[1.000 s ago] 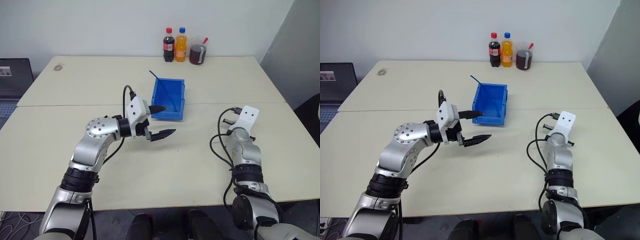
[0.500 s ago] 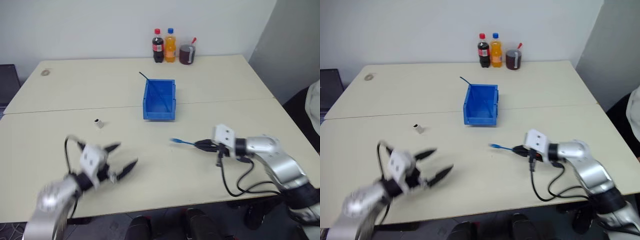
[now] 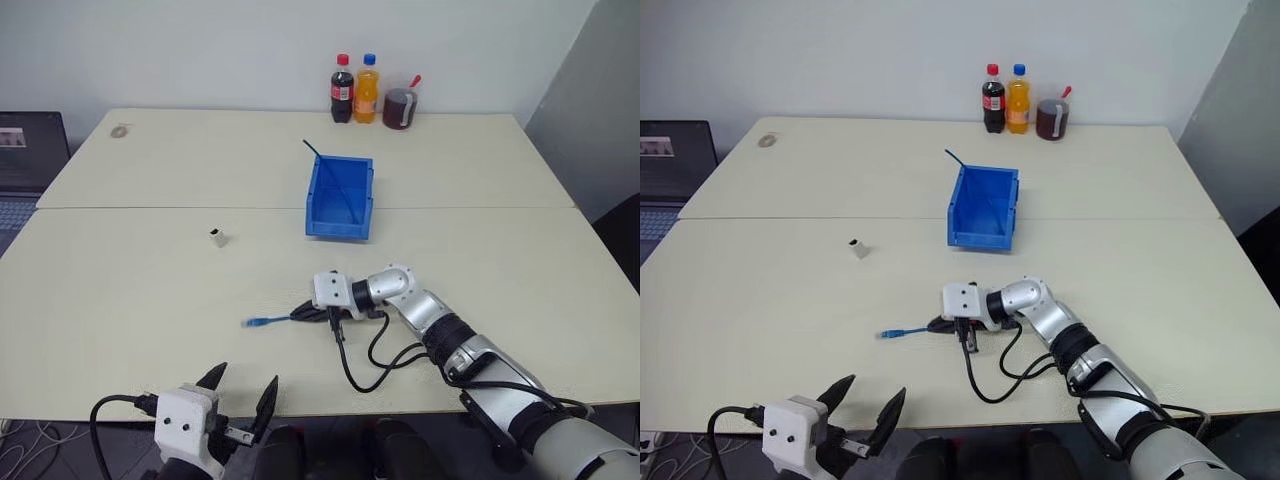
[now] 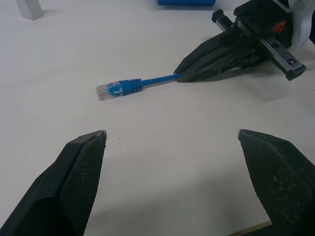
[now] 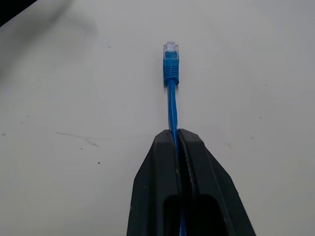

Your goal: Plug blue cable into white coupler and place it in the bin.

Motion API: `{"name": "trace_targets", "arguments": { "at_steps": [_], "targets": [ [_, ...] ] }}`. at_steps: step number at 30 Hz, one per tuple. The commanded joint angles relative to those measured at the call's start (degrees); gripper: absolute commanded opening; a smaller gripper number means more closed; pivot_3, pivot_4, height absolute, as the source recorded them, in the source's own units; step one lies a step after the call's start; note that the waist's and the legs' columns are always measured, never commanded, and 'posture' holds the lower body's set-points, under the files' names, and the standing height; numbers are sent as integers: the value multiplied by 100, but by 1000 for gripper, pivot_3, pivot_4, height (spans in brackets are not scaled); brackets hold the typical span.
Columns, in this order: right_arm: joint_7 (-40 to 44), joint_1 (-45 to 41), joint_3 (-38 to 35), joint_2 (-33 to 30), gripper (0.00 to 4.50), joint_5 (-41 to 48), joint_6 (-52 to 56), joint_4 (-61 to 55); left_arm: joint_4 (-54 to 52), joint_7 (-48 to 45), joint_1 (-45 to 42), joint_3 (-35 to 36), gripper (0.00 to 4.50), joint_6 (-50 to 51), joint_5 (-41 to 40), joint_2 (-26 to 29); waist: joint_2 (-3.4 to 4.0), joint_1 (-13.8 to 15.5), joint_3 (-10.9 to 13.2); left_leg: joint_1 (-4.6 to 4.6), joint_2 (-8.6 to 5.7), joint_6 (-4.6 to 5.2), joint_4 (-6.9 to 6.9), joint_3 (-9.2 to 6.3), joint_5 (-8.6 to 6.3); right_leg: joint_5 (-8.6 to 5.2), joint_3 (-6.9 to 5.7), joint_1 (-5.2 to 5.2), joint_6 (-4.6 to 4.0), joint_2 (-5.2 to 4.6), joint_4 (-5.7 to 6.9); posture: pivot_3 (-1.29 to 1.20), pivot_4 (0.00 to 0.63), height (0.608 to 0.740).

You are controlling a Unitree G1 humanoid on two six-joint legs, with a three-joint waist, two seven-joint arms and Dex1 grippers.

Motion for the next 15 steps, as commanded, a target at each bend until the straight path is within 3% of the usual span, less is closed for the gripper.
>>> {"name": "trace_targets", "arguments": {
  "at_steps": [1, 9, 15],
  "targets": [
    [68, 17, -69, 54, 492, -181, 14, 501, 30, 208, 187, -206, 4500, -441, 227, -71, 5, -10, -5, 5, 2, 0, 0, -2, 0, -3, 2, 2, -11, 0, 2, 0, 150, 740],
    [536, 468, -628, -230, 2390, 344, 945, -561, 383, 6, -223, 89, 4500, -505, -45, 317, 19, -1, -15, 2, -2, 1, 0, -6, 0, -4, 12, 4, -14, 11, 4, 0, 150, 740],
    [915, 1418, -1163, -1287, 3665, 1372, 3231, -3579, 961, -763, -1264, 1111, 4500, -229, -735, 1427, 31, 116, -9, -10, -2, 0, 3, -30, 0, 2, -14, -3, -1, 5, 10, 0, 150, 740]
  ]
}}
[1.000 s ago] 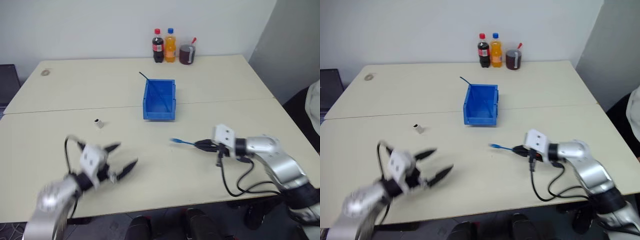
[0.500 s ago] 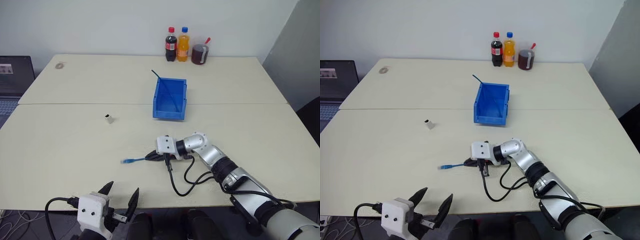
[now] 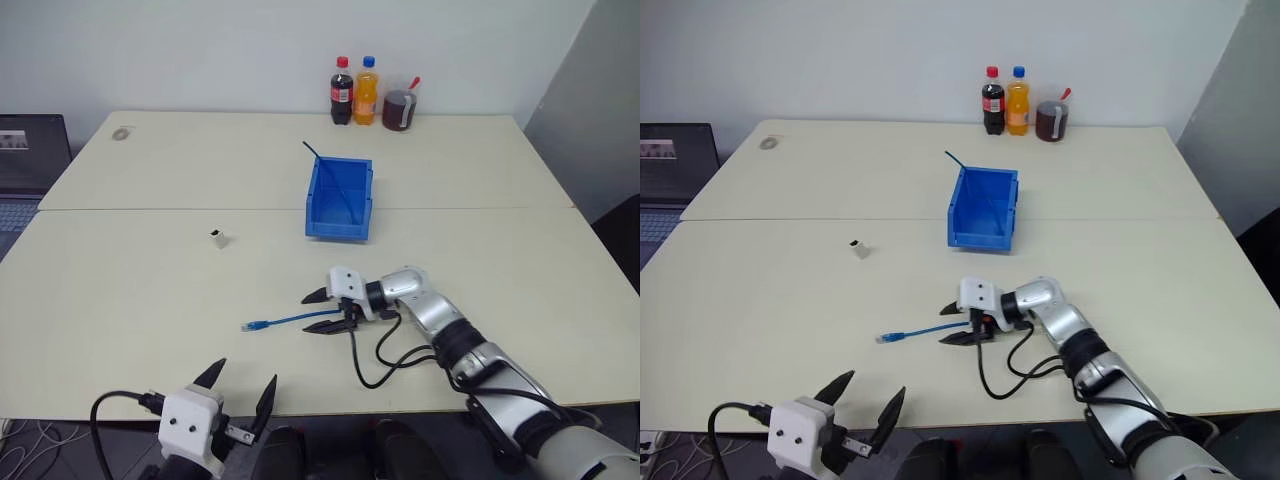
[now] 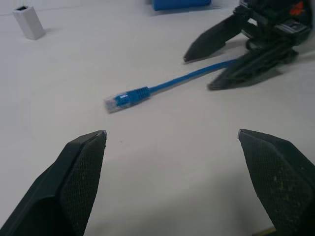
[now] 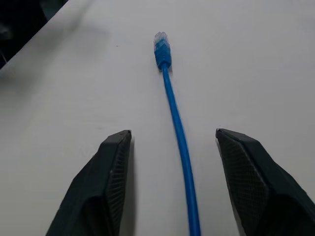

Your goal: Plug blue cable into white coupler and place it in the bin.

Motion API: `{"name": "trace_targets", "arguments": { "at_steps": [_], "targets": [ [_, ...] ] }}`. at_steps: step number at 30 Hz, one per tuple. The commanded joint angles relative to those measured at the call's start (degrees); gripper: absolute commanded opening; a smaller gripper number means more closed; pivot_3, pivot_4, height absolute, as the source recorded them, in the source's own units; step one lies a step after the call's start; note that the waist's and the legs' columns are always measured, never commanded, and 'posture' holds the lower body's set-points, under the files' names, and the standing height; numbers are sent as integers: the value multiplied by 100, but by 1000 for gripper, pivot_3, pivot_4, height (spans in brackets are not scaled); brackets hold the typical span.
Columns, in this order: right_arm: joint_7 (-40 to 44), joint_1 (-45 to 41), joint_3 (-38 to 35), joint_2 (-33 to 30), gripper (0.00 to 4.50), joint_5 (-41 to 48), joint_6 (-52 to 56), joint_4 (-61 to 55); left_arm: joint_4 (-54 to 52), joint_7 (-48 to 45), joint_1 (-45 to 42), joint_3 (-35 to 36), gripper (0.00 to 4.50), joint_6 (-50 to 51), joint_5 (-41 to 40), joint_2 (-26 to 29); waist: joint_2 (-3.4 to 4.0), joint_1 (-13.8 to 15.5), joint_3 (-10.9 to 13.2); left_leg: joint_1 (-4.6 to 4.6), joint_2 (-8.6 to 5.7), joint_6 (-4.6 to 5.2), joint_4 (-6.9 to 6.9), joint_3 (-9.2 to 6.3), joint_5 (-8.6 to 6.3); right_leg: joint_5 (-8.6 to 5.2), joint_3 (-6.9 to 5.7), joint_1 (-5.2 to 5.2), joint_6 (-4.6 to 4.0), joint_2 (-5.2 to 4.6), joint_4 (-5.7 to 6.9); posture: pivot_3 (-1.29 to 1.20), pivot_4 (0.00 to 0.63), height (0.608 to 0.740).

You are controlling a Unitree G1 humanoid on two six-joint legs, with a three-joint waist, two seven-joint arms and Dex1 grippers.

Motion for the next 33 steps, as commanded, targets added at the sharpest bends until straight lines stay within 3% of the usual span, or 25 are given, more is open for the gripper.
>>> {"name": "trace_targets", "arguments": {
  "at_steps": [1, 3, 8, 11, 15, 20, 24, 29, 33],
  "targets": [
    [165, 510, -525, -687, 3937, 888, 1757, -2179, 380, -705, -772, 715, 4500, 181, -527, 846, 5, 16, 3, 0, 0, 0, -1, 0, 0, 0, -4, 2, -1, 6, -2, 0, 150, 740],
    [66, 752, -813, -1062, 4391, 1362, 2668, -3106, 881, -1191, -1482, 972, 4500, 453, -871, 1456, 11, 6, 7, 4, 7, 0, -1, -6, 0, 4, -14, 6, 3, 13, 2, 0, 150, 740],
    [-401, 1084, -1415, -1667, 4452, 2276, 4240, -4576, 2613, -2798, -3338, 622, 4500, 395, -1044, 2754, 8, -39, 5, 13, 4, -1, 0, -33, 1, -2, -29, 0, -7, 26, 47, 0, 150, 740],
    [-784, 1201, -1567, -1760, 4452, 2351, 4436, -4853, 3286, -3262, -4367, 284, 4500, 257, -964, 2903, 6, -76, 4, 17, 5, 0, -4, -19, 1, -3, -33, -3, -7, 30, 46, 0, 150, 740],
    [-1268, 1433, -1514, -1696, 4452, 2135, 4198, -5022, 3414, -3675, -4772, 162, 4500, 391, -1092, 2974, 3, -100, 2, 5, 6, -1, -4, -4, 1, -2, -22, -6, -2, 24, 33, 0, 150, 740],
    [-1517, 1652, -781, -1348, 4452, 1546, 3303, -4600, 2438, -3938, -4161, 805, 4500, 1704, -2165, 3327, 0, -166, 3, 0, 10, -3, -9, -8, -1, -7, -18, -9, 5, 18, 31, 0, 150, 740],
    [-1372, 1407, -245, -989, 4452, 1220, 2641, -4038, 1318, -3817, -2650, 1809, 4500, 2043, -2357, 3215, -1, -208, 6, 3, 19, -3, -8, -15, -2, -7, -15, -10, 4, 12, 35, 0, 150, 740],
    [-1414, 882, 302, -372, 4452, 622, 1687, -2768, 170, -2840, -893, 2265, 4500, 1640, -1805, 1989, -18, -277, 2, 15, 66, -4, -4, -2, -2, -8, -2, -3, 1, 13, 32, 0, 150, 740],
    [-1370, 550, 434, -65, 4452, 338, 1107, -1797, -262, -1983, 250, 1842, 4500, 886, -976, 696, -25, -150, -7, 25, 76, -5, 2, -2, 0, -18, -31, -9, -43, 21, 31, 0, 150, 740]
  ]
}}
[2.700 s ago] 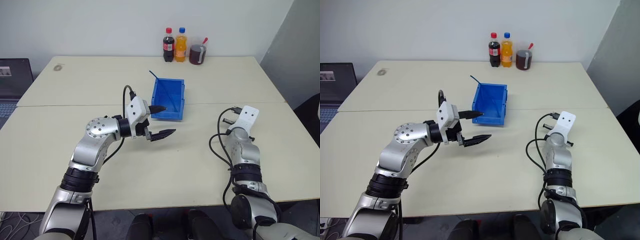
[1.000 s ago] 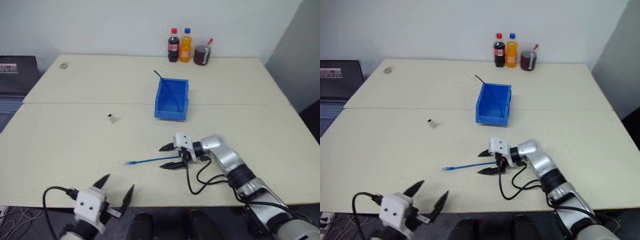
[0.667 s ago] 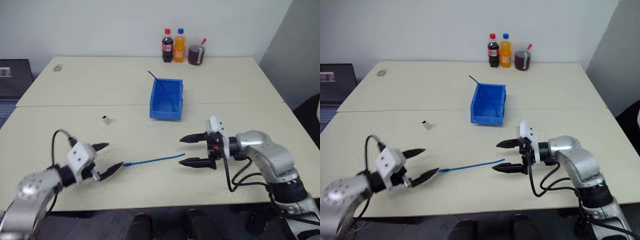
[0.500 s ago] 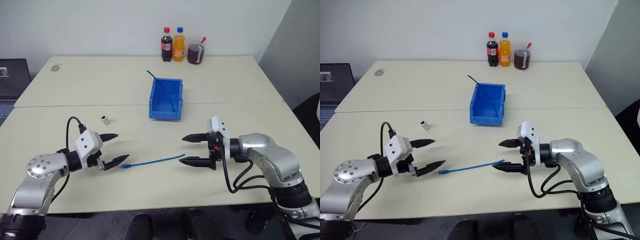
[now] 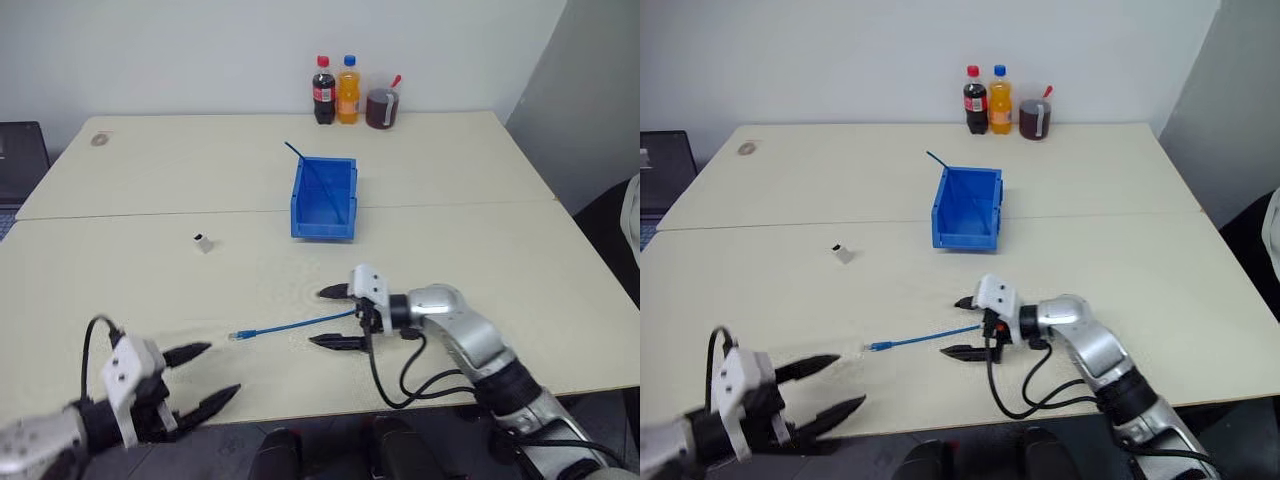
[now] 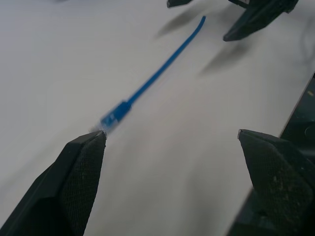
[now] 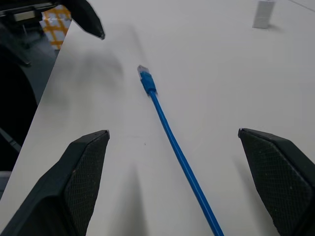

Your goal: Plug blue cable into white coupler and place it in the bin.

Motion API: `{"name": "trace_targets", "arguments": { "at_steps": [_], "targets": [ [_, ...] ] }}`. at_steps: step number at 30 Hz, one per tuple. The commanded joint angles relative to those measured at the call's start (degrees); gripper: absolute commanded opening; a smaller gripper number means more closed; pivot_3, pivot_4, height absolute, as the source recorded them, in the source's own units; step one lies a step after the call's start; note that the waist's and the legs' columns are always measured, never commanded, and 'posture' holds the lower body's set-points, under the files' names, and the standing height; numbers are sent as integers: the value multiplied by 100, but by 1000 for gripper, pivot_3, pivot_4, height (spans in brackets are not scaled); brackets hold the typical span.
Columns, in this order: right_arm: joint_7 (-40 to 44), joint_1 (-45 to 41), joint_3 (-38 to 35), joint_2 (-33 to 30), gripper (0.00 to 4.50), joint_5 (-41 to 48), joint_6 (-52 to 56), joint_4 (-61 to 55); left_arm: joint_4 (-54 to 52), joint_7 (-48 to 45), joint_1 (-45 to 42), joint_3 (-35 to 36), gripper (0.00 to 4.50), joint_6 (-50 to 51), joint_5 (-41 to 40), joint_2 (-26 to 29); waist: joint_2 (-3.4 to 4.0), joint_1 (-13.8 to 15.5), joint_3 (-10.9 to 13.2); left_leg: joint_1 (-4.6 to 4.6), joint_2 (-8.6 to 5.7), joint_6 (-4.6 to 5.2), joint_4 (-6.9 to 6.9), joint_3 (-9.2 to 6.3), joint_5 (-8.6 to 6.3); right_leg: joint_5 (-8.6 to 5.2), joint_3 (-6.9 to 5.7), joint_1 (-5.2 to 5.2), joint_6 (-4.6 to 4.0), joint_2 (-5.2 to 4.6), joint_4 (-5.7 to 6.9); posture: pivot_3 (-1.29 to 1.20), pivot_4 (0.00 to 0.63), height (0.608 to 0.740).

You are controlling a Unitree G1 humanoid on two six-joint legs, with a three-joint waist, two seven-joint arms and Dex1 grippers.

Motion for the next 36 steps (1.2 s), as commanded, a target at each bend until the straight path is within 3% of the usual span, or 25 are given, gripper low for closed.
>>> {"name": "trace_targets", "arguments": {
  "at_steps": [1, 7, 19, 27, 30, 36],
  "targets": [
    [8, -319, 18, 246, 4452, -274, -664, 836, -558, 907, 898, -417, 4500, -854, 852, -1168, -5, -10, -9, 10, 7, 0, -2, 26, 0, 6, 15, 26, -13, -1, -12, 0, 150, 740],
    [-135, -642, 12, 498, 4452, -675, -1149, 1775, -782, 1489, 1131, -1048, 4500, -1093, 1311, -1801, -23, 50, -20, -8, -2, 0, -1, 45, 0, 9, 23, 12, -9, 1, -25, 0, 150, 740],
    [-171, -1063, -232, 750, 4452, -852, -1268, 2517, -623, 1620, 982, -1091, 4500, -1196, 1241, -1611, -20, -11, -19, -5, 9, 1, -5, 67, -1, 26, 31, 6, 11, 22, -27, 0, 150, 740],
    [344, -804, -269, 549, 4452, -537, -899, 1703, -593, 1568, 850, -1084, 4500, -1169, 1155, -1421, -19, -9, -18, -7, 8, 0, -6, 71, -1, 27, 30, 5, 13, 21, -28, 0, 150, 740],
    [731, -621, -446, 259, 4452, -17, -310, 690, -625, 1543, 540, -821, 4500, -1069, 995, -1163, -7, 24, -10, -9, 10, 1, -6, 68, -2, 28, 30, 4, 14, 21, -28, 0, 150, 740],
    [269, -764, -996, 181, 4452, 475, 837, -270, -430, 1494, -101, -585, 4500, -794, 718, -727, -5, -16, -9, -4, 14, 1, -6, 63, -1, 33, 25, 3, 16, 31, -19, 0, 150, 740]
  ]
}}
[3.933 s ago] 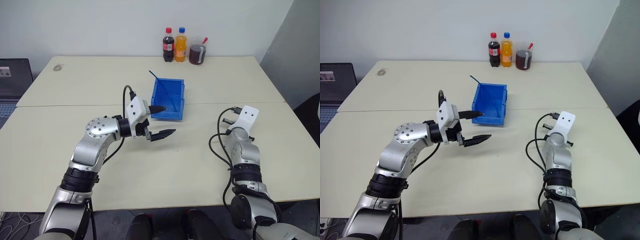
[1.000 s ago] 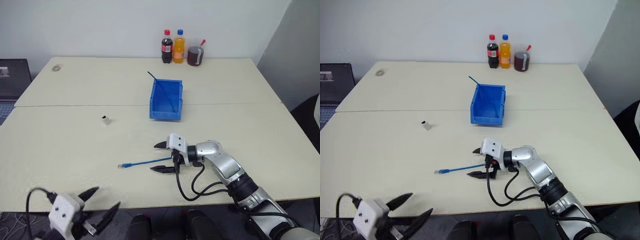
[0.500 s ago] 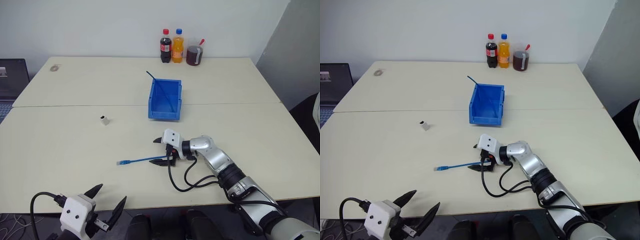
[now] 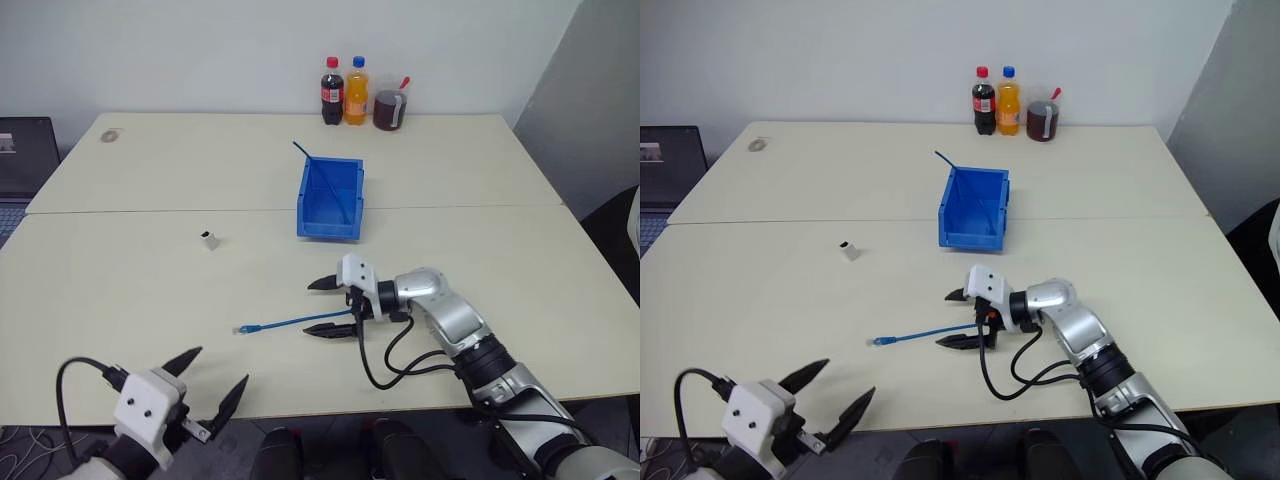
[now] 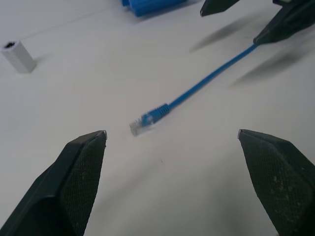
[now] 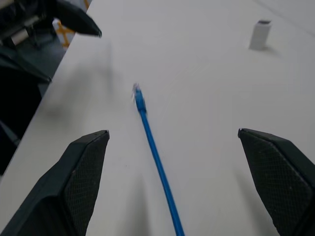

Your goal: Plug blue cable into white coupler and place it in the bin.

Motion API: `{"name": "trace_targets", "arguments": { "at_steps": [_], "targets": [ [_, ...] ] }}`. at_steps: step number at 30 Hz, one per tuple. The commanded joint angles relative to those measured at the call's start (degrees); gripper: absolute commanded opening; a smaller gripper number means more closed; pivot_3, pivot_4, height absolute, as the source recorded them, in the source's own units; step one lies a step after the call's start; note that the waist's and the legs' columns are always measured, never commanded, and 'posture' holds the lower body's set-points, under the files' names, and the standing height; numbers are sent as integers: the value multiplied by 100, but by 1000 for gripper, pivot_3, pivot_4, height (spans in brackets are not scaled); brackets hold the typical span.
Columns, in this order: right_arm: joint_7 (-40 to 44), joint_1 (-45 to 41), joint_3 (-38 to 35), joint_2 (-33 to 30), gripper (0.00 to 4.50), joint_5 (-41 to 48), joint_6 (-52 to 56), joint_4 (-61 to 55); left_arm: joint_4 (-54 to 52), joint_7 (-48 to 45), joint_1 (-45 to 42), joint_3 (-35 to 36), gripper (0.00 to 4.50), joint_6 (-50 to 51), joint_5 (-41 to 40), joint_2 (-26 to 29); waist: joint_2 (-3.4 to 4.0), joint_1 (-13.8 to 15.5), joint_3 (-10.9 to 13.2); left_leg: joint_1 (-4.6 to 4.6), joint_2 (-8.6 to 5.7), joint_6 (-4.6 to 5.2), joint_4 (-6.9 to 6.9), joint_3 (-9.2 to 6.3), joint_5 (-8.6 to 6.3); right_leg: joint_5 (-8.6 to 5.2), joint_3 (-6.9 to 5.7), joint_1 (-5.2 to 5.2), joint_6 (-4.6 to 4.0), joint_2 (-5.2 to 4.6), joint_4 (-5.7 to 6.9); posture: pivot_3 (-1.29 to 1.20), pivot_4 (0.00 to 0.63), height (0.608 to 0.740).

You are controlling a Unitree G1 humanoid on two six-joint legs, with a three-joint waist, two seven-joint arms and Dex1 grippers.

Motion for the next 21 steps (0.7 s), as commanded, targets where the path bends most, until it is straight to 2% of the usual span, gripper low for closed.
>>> {"name": "trace_targets", "arguments": {
  "at_steps": [1, 6, 10, 16, 21],
  "targets": [
    [-197, -141, -294, -33, 4452, 304, 484, -588, 60, -92, -208, 44, 4500, 98, -185, 173, 0, -8, 0, 0, 0, 0, 0, 0, 0, 0, 0, 0, 0, 1, 0, 0, 150, 740],
    [-265, 163, -26, -179, 4452, -62, 40, -560, 147, -196, -427, -154, 4500, 167, -228, 264, -3, -7, -2, -5, -2, -1, -4, 5, 0, 0, 0, -1, 1, 2, -7, 0, 150, 740],
    [-427, 329, 224, -65, 4452, -362, -384, -166, 60, -269, -377, -280, 4500, 219, -283, 259, -4, -7, -3, -6, -1, -1, -3, 4, 0, 0, 4, -1, 1, 1, -10, 0, 150, 740],
    [-615, 259, 476, 156, 4452, -768, -960, 724, -362, -395, 514, -366, 4500, 104, -353, 84, -8, -31, -5, -2, 2, -1, -2, 12, -1, 3, 6, -1, 3, 0, -10, 0, 150, 740],
    [-808, 40, 482, 297, 4452, -1084, -1501, 1501, -391, -309, 1154, -757, 4500, -236, 50, -155, -7, -28, -4, -2, 1, -1, -2, 11, -1, -3, 10, -3, -8, 0, -11, 0, 150, 740]
  ]
}}
